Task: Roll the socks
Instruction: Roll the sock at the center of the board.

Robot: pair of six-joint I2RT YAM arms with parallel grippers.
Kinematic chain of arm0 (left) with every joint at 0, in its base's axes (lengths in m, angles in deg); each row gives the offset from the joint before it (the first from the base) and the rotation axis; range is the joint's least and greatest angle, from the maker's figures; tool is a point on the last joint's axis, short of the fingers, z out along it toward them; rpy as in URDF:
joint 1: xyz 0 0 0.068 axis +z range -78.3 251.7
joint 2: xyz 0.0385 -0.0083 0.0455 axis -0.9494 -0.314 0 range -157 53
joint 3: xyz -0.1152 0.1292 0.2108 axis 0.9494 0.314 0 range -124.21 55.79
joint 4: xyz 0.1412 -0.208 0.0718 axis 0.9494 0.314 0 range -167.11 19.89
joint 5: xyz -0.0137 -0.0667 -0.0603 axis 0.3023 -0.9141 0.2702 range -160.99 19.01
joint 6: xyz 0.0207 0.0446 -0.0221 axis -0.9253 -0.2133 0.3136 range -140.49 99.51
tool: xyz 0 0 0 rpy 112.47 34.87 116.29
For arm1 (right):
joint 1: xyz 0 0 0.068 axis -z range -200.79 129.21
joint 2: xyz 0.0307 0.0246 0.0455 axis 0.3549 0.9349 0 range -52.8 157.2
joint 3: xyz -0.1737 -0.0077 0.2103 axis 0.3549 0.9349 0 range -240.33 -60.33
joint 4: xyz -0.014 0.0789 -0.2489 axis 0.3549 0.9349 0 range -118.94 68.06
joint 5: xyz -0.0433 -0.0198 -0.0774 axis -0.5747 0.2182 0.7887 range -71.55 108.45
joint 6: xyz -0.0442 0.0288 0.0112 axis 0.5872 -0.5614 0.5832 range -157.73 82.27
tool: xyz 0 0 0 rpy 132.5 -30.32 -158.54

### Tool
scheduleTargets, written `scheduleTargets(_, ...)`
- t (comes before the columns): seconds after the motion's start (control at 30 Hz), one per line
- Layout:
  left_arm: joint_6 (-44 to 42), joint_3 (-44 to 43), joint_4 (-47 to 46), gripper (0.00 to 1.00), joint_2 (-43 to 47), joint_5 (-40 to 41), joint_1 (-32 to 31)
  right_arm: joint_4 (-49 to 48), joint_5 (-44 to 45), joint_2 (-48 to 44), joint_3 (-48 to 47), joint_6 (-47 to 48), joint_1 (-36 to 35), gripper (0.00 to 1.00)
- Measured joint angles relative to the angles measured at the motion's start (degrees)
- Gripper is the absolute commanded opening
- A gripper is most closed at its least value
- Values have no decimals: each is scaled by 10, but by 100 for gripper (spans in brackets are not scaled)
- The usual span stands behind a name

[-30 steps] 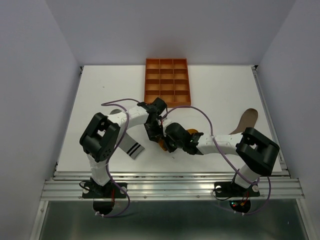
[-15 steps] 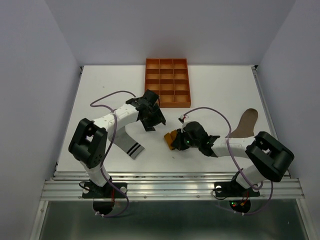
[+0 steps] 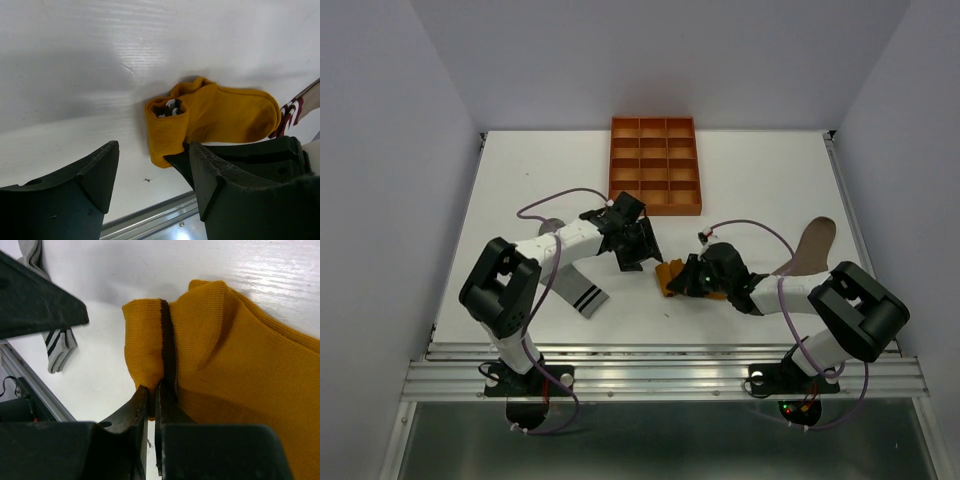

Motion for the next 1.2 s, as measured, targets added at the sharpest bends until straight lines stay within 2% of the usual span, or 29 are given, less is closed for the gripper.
scheduleTargets(0.23,-16,32,-45,67,-10,-28,-18,2,-2,0,0,-12,6,1)
scheduleTargets(0.6,-25,32,-88,56,-57,-42,-23,3,-10,1,-2,-2,7,1)
scheduleTargets(0.63,-25,32,-92,54,-60,-43,-23,3,-12,2,-3,1,7,1)
scheduleTargets(0.67,-26,32,-97,44,-63,-44,-24,4,-14,3,-3,4,8,1)
scheduleTargets(0.77,-26,30,-110,24,-74,-49,-28,4,-29,14,-11,12,10,1)
scheduleTargets(0.83,-28,26,-117,16,-79,-50,-30,6,-37,20,-18,17,10,1)
scheduleTargets(0.9,-30,23,-120,0,-82,-50,-30,7,-41,23,-21,22,13,1)
scheduleTargets(0.97,-33,22,-123,0,-83,-52,-30,9,-44,23,-22,27,13,2)
scheduleTargets(1.03,-35,22,-123,0,-84,-53,-30,11,-45,23,-24,33,13,7)
scheduleTargets(1.13,-35,20,-119,0,-85,-47,-30,24,-52,23,-34,49,13,33)
scheduleTargets(1.2,-32,14,-104,0,-85,-29,-32,46,-64,25,-50,68,14,42)
